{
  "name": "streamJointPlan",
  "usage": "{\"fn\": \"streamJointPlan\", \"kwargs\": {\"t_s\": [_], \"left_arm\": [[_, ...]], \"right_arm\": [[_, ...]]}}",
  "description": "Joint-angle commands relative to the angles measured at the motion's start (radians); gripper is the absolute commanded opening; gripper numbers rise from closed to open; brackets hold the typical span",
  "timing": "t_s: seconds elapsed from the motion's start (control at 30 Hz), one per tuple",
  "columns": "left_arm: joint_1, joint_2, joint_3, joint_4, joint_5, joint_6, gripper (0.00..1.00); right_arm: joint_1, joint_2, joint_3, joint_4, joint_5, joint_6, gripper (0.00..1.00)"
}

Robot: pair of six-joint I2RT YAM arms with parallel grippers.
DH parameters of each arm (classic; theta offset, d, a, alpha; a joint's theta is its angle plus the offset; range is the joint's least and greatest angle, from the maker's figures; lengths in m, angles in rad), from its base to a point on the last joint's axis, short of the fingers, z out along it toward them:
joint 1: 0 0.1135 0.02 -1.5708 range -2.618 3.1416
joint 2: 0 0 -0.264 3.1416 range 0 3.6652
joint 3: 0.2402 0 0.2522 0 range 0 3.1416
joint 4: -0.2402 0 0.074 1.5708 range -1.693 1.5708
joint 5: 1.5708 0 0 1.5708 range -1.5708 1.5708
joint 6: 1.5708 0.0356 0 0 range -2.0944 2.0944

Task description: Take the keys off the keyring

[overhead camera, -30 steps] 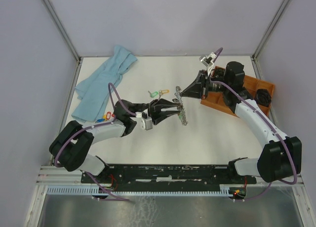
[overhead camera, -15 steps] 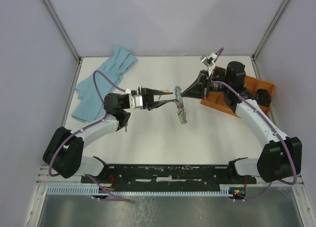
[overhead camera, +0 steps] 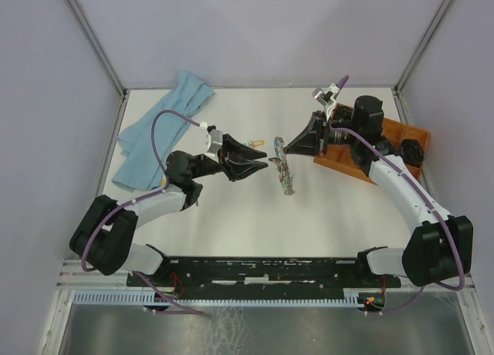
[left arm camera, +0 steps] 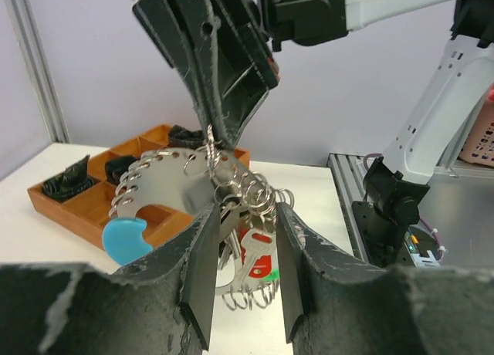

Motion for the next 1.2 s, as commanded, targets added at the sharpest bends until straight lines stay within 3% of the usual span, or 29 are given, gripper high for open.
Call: {"fn": "streamJointPlan", "kwargs": {"t_s": [0.0, 0.23, 0.5, 0.9, 1.17], "left_arm": [[0.004, 0.029, -0.013, 0.010, -0.047, 0.021, 0.43], [0.008, 0.111, -0.059, 0.226, -0.008, 0.129, 0.47], [0.004, 0.270, 0.009, 0.446, 0.059, 0.001, 0.55], [-0.009, 0.286, 0.032, 0.448, 0.001, 0.010, 0.54], [-0.033, 0.306, 0.078, 0.447, 0.002, -0.033, 0.42]], "right_arm": [[-0.005, -0.033, 0.056, 0.023, -0.031, -0.021, 0.01], [-0.003, -0.029, 0.056, 0.018, -0.040, -0.027, 0.01], [-0.002, -0.023, 0.056, 0.015, -0.041, -0.028, 0.01], [0.005, -0.022, 0.057, 0.012, -0.045, -0.032, 0.01], [0.006, -0.023, 0.057, 0.009, -0.045, -0.035, 0.01]]}}
